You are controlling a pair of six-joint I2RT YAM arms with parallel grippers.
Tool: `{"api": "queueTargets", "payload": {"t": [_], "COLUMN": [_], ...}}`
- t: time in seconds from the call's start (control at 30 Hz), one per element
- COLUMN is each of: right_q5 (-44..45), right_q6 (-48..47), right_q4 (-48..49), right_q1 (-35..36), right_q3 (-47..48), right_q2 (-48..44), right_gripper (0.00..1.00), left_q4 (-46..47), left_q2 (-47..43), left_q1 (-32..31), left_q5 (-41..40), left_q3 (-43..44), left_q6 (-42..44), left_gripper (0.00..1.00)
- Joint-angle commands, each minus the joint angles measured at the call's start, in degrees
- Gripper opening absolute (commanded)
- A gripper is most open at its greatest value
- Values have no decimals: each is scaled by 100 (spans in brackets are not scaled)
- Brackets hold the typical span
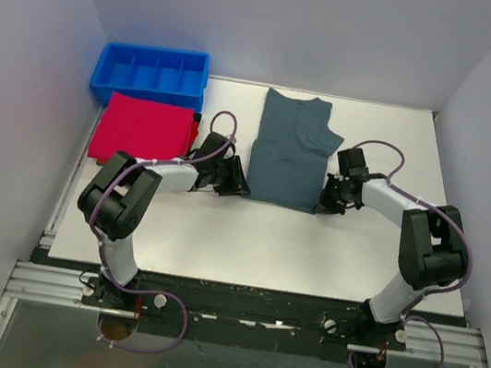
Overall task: Fold and stack the t-shirts
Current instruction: Grab one side of the 2/3 rectangular tshirt with both arms
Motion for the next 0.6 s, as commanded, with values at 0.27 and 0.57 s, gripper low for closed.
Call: {"api": "queueTargets", "payload": {"t": [0.27,0.57], "right_q5": [28,204], "right_q6": [-119,-268], "right_q4": [-64,-459], "right_q1": [130,139], "right_q3": [11,-270], "right_q2": [-120,-1130], "right_gripper": [1,1], "left_q4": [980,288], "left_q2": [499,-422], "left_q1": [-66,-66], "left_q5": [803,426], "left_q3": [-212,-264], "left_q6": [-290,78], "left_gripper": [7,0]}}
